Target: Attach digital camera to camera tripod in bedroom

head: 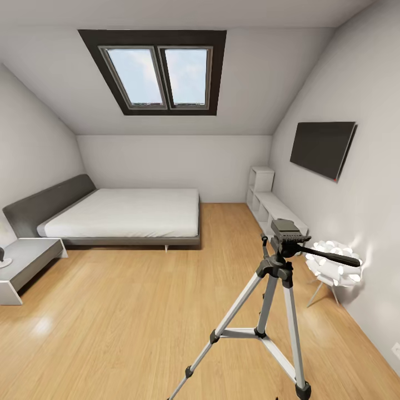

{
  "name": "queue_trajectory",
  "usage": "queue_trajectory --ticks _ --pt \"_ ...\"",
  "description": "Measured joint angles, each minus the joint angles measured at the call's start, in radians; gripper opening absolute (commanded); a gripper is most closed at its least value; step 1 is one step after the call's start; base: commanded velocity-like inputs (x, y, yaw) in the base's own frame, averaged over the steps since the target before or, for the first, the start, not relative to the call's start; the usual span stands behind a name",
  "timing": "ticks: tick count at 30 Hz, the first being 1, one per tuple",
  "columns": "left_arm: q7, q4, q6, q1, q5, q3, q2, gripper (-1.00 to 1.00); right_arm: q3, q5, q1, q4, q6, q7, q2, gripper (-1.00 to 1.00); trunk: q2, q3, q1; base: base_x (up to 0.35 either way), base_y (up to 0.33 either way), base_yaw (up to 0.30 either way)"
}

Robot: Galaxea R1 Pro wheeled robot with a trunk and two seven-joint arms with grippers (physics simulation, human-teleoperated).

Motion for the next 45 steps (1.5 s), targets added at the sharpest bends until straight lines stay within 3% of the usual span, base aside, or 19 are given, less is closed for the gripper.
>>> queue_trajectory --ticks 13,24,31,45 --pt "0.000 0.000 0.000 0.000 -0.001 -0.001 0.000 -1.00 0.000 0.000 -0.021 -0.095 0.134 0.001 -0.014 1.00 0.000 0.000 0.000 0.000 0.000 0.000" --pt "0.000 0.000 0.000 0.000 0.000 0.000 0.000 -1.00 -0.001 0.000 -0.024 -0.150 0.162 -0.001 -0.035 1.00 0.000 0.000 0.000 0.000 0.000 0.000" --pt "0.001 0.000 0.000 0.000 0.000 0.000 0.000 -1.00 -0.001 -0.001 -0.059 -0.212 0.300 -0.003 -0.052 1.00 0.000 0.000 0.000 0.000 0.000 0.000" --pt "0.001 0.000 0.000 0.000 0.000 0.001 0.000 -1.00 -0.001 -0.003 -0.076 -0.216 0.288 0.000 -0.050 1.00 0.000 0.000 0.000 0.000 0.000 0.000"
